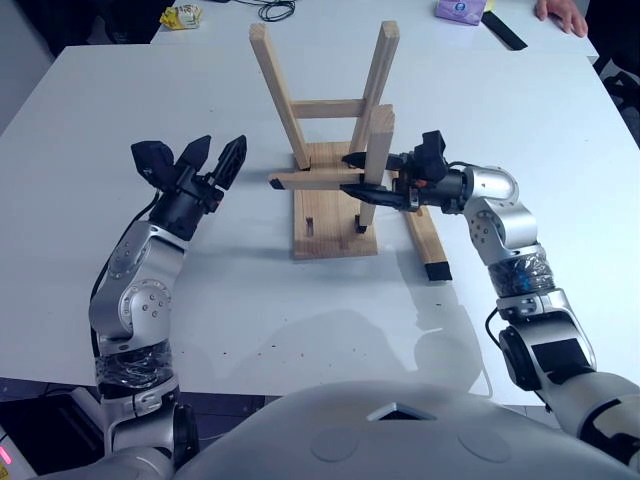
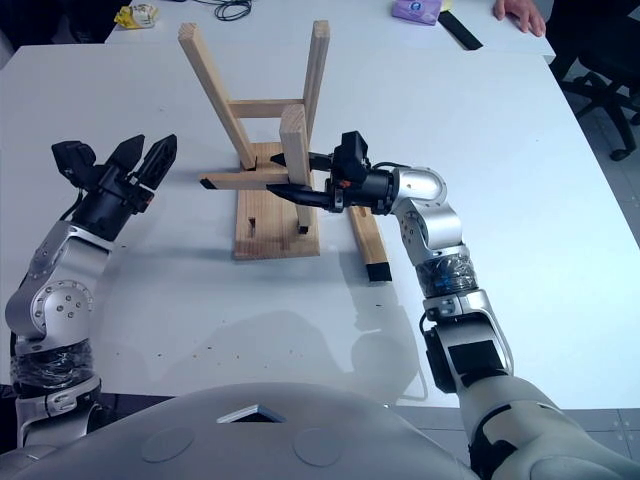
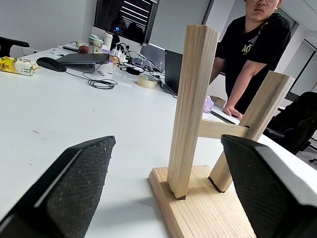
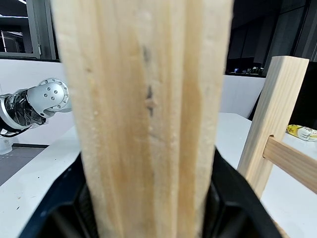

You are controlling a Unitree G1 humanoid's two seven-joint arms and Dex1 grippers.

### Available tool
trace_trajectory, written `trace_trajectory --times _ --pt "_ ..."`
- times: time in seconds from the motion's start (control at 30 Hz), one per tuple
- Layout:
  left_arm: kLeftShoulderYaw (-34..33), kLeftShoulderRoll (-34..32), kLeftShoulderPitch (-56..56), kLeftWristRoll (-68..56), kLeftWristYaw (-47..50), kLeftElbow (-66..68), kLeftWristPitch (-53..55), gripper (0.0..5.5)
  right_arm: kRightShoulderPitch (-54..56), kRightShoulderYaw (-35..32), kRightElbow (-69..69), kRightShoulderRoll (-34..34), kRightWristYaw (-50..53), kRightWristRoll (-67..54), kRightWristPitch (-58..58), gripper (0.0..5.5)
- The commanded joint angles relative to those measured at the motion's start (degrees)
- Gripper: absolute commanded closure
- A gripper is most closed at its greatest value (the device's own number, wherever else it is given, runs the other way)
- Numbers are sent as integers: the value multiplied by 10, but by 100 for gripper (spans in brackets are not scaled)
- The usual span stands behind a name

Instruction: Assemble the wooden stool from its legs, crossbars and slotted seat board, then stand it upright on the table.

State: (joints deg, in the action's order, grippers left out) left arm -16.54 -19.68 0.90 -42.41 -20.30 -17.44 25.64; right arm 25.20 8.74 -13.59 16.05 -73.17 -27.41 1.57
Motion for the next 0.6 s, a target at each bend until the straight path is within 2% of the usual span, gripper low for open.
trace_trajectory --times 0.03,0.3,0.6 --pt "1 -5 9 1 -8 8 9 154 -28 2 16 0 10 1 21 349" --pt "0 -1 10 2 -10 11 8 154 -53 6 44 4 22 -6 39 349" --pt "-2 1 1 0 -9 6 8 154 -28 13 0 15 9 32 -29 349"
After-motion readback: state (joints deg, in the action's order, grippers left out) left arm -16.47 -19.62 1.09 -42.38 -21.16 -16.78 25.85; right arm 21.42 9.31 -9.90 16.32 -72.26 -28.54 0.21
